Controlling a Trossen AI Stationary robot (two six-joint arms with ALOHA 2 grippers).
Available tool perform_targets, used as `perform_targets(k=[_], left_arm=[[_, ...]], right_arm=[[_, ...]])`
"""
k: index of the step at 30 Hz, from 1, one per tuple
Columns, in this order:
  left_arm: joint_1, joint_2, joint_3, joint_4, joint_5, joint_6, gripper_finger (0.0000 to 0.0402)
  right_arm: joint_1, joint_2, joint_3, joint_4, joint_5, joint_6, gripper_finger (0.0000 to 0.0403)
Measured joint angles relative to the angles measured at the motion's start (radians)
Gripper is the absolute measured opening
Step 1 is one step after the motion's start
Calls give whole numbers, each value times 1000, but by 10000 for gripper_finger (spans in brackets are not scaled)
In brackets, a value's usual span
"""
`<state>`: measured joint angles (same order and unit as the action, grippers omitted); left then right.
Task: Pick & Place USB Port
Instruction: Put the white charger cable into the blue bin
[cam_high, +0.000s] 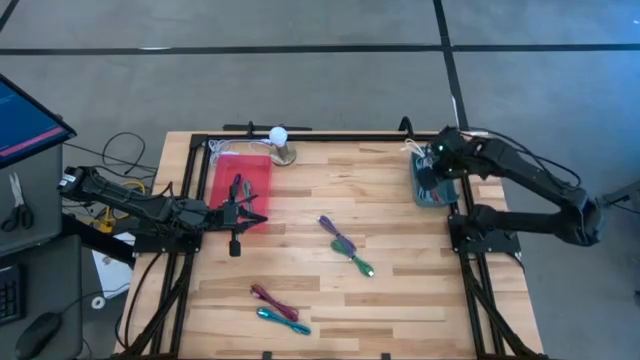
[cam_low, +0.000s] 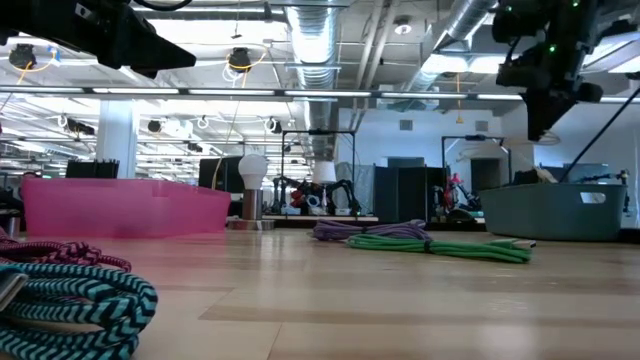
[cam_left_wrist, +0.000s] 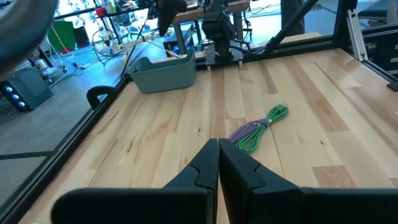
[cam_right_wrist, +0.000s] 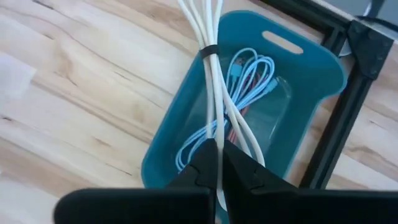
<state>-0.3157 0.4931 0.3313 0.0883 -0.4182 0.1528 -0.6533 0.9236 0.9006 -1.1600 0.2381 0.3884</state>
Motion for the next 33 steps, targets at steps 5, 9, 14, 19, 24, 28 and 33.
perform_targets(k=[5, 9, 14, 19, 24, 28, 33], left_arm=[[0, 0, 0, 0, 0, 0, 11], [0, 0, 0, 0, 0, 0, 11], [0, 0, 0, 0, 0, 0, 11], [0, 0, 0, 0, 0, 0, 11], [0, 0, 0, 0, 0, 0, 11], [0, 0, 0, 0, 0, 0, 11], [0, 0, 0, 0, 0, 0, 11]], right_arm=[[-135, 54, 3, -51, -80, -82, 0], [-195, 118, 3, -64, -81, -112, 0], [-233, 204, 3, -64, -106, -137, 0], [-251, 304, 3, -62, -133, -153, 0], [-252, 392, 3, -43, -133, -161, 0], [-252, 444, 3, -31, -123, -162, 1], [-243, 472, 3, -31, -75, -154, 28]])
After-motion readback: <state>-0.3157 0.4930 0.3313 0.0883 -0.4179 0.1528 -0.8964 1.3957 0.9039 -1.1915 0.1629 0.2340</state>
